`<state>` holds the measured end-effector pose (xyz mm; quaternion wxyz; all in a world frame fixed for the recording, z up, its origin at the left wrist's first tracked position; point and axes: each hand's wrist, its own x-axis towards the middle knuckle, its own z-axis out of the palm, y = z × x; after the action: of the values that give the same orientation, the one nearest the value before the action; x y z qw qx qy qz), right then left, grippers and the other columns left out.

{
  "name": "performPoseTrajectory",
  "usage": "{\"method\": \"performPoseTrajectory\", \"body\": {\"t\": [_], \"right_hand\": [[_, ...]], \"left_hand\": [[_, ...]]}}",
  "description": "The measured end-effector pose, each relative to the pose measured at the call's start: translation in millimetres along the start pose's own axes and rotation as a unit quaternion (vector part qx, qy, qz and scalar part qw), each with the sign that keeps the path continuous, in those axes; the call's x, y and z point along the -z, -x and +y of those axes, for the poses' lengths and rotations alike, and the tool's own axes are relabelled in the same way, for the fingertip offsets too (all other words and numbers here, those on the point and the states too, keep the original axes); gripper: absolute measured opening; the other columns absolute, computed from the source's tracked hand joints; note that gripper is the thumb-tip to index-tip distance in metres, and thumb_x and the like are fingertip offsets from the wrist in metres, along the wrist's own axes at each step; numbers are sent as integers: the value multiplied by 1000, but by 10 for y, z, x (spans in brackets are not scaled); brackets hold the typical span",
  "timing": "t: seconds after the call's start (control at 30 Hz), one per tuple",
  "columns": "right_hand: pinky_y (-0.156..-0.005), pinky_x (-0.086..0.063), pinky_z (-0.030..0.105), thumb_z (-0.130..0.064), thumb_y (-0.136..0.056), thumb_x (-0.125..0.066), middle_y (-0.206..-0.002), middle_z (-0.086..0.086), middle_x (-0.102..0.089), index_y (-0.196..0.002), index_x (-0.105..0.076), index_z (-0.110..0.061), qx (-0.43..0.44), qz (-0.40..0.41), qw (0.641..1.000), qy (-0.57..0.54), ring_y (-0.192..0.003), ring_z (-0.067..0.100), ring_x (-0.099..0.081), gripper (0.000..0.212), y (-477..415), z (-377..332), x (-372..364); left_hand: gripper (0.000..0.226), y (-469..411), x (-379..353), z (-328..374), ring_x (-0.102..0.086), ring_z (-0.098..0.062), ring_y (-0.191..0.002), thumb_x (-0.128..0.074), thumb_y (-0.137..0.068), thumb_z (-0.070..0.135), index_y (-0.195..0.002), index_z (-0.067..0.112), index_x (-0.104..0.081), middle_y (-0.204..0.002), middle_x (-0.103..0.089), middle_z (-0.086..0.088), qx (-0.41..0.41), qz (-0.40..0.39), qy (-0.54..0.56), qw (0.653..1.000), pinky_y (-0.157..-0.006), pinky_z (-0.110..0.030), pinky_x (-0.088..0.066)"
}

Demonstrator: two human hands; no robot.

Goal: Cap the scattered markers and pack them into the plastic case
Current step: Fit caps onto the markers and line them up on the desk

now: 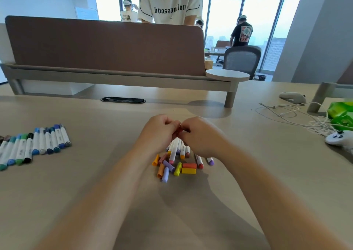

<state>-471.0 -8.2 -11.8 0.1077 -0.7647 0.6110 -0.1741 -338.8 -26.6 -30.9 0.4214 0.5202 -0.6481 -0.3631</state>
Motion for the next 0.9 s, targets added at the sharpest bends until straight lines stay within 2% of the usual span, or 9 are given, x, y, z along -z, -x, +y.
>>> {"method": "performPoseTrajectory", "body": {"t": [0.1,0.3,0.43,0.5,0.57,0.67,0.73,0.8,0.9], "right_hand": [[-60,-47,32,-31,-100,-49,-69,2,-57,-73,-60,-21,3,17,1000,-10,-61,17,-50,31,-22,-13,4],[-57,-44,30,-38,-101,-48,-67,0,-57,-76,-64,-22,14,26,999,-15,-59,16,-50,34,-4,-25,-7],[-56,-41,26,-46,-94,-57,-70,3,-60,-84,-68,-12,-23,-21,999,15,-60,15,-51,37,6,43,39],[-54,-38,23,-39,-91,-63,-73,1,-61,-83,-65,-15,-50,-35,997,37,-61,12,-51,25,28,161,102],[-58,-42,21,-28,-92,-63,-79,3,-62,-87,-64,-15,-70,-42,995,49,-65,12,-53,13,40,286,162],[-63,-47,20,-17,-95,-59,-87,3,-65,-93,-64,-17,-88,-9,996,11,-73,14,-60,5,29,393,191],[-62,-52,23,-17,-97,-56,-84,4,-68,-94,-64,-15,-93,17,994,-54,-68,14,-64,9,21,412,173],[-53,-54,26,-22,-98,-53,-77,5,-69,-97,-64,-12,-90,33,988,-120,-57,14,-66,16,26,414,141],[-52,-45,24,-25,-100,-51,-80,3,-66,-102,-64,-15,-96,41,988,-112,-58,13,-59,17,16,402,115]], "left_hand": [[25,9,-18,22,-47,-12,-55,-53,-99,28,-79,15,-60,-61,-56,2,-8,12,-5,1000,-56,-26,-36],[23,-22,55,-4,-43,-12,-52,-54,-99,29,-81,16,-60,-60,-53,2,23,0,31,999,-52,-27,-32],[19,-11,47,10,-52,-13,-64,-52,-100,30,-91,16,-61,-78,-62,-2,18,33,-43,998,-58,-27,-39],[16,-16,96,19,-56,-13,-69,-53,-99,29,-93,16,-61,-82,-66,-3,14,52,-78,995,-61,-29,-46],[12,-7,141,40,-57,-14,-64,-58,-96,27,-91,17,-62,-77,-71,0,13,0,-92,996,-62,-31,-50],[8,50,83,74,-59,-11,-59,-64,-93,26,-92,19,-62,-78,-75,4,-10,-113,-175,978,-58,-25,-46],[8,68,10,55,-66,-15,-67,-67,-90,26,-86,20,-65,-78,-74,3,-36,-133,-230,963,-57,-25,-46],[6,75,-36,33,-68,-21,-71,-69,-88,25,-83,22,-67,-80,-72,0,-45,-137,-251,957,-58,-28,-51],[5,104,-75,34,-63,-18,-68,-71,-86,27,-83,23,-70,-83,-65,1,-54,-165,-271,947,-52,-24,-46]]}}
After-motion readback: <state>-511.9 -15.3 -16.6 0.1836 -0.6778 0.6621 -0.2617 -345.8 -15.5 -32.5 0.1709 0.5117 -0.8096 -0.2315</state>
